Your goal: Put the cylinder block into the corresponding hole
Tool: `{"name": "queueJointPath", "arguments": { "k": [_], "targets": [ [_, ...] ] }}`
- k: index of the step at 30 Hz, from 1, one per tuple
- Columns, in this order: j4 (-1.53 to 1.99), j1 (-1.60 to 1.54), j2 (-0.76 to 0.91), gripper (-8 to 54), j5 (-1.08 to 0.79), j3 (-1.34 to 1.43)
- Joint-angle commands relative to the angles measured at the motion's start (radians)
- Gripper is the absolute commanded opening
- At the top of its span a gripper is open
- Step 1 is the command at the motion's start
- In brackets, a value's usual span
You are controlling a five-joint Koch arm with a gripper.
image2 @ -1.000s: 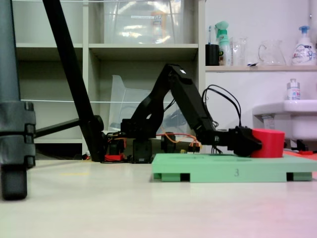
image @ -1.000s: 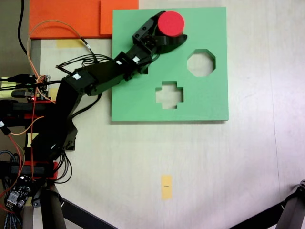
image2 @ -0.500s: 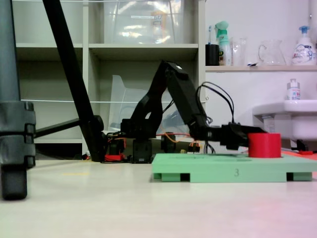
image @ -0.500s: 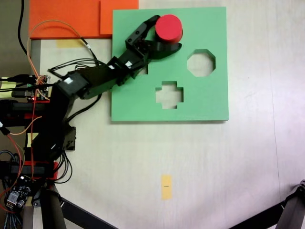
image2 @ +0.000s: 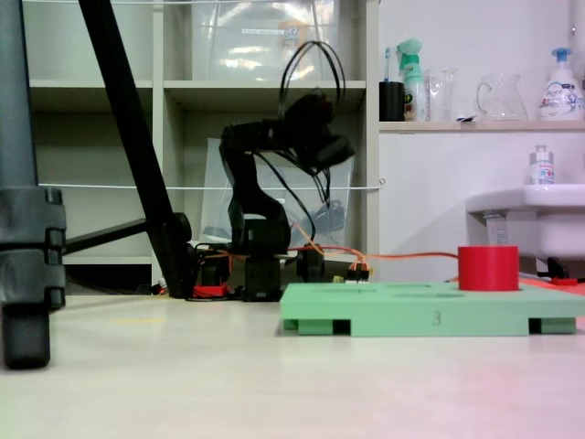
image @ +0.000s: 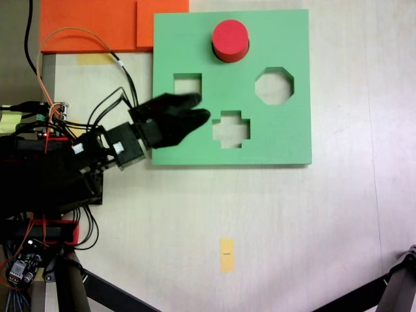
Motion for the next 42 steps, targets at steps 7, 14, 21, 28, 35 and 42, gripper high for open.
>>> {"name": "queueJointPath", "arguments": {
  "k": [7,14,21,28,35,42],
  "targets": [
    [-0.319,0.397,0.061,35.8,-0.325,0.393],
    [-0.505,0.449,0.005,35.3,-0.391,0.695],
    [-0.322,0.433,0.034,35.6,-0.397,0.778],
    [-0.152,0.436,0.031,34.5,-0.390,0.778],
    [-0.152,0.436,0.029,34.5,-0.390,0.778],
    [-0.152,0.436,0.031,34.5,-0.390,0.778]
  ]
}}
